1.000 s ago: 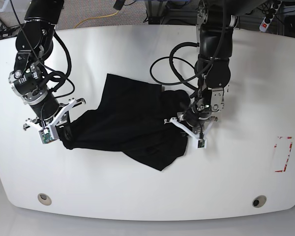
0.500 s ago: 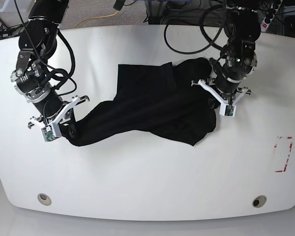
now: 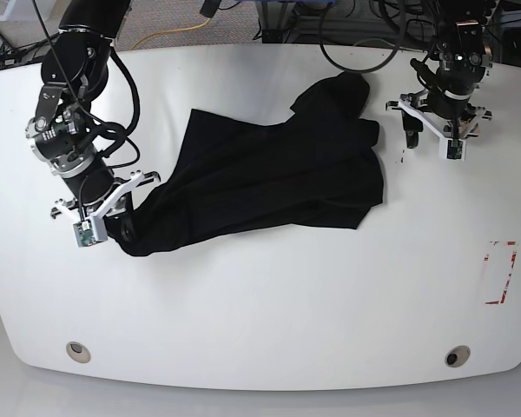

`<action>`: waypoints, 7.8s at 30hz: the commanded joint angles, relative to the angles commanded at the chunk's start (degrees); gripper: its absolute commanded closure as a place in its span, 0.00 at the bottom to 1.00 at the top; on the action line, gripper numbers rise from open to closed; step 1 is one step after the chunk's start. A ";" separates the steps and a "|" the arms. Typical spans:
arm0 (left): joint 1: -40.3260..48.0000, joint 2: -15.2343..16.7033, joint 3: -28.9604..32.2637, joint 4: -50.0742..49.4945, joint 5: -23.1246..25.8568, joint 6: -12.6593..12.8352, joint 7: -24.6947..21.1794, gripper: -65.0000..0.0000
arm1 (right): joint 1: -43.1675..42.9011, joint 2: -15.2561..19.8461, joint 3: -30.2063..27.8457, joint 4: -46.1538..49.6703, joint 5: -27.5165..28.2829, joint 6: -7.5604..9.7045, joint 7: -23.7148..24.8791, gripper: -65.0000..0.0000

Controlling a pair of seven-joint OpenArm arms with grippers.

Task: Fold the T-shirt properly
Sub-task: 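Grasp the shirt's opposite edge with the left gripper, then lift the shirt with both grippers and pull the edges apart, then swing the held shirt up and lay it flat across the table, then drag the held shirt edge back across the table with both grippers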

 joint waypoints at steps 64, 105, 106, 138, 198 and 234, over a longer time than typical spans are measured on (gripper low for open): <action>-35.52 5.63 7.56 -34.29 0.26 -2.55 7.91 1.00 | 1.76 -2.55 2.46 -3.16 -0.62 -0.44 0.26 1.00; -57.49 -9.05 -11.16 -5.63 0.35 -1.93 21.45 1.00 | 47.30 3.25 -12.04 -11.78 -21.80 0.09 -0.09 1.00; -57.67 -9.49 -11.16 -5.63 0.35 -1.93 21.45 1.00 | 47.21 3.25 -12.04 -11.78 -21.80 0.09 -0.09 1.00; -19.96 -2.90 -13.19 -0.88 -0.18 -2.37 25.67 1.00 | 0.18 -6.42 -1.32 -0.88 -21.45 0.18 0.09 1.00; -2.99 -2.02 -9.67 -0.70 -0.09 -6.24 8.00 1.00 | -21.63 3.52 3.87 -5.36 20.57 10.90 -8.26 1.00; -50.99 -4.92 -6.15 -0.70 0.26 0.35 20.31 1.00 | 46.95 22.24 -7.47 -40.26 20.40 8.44 -12.92 1.00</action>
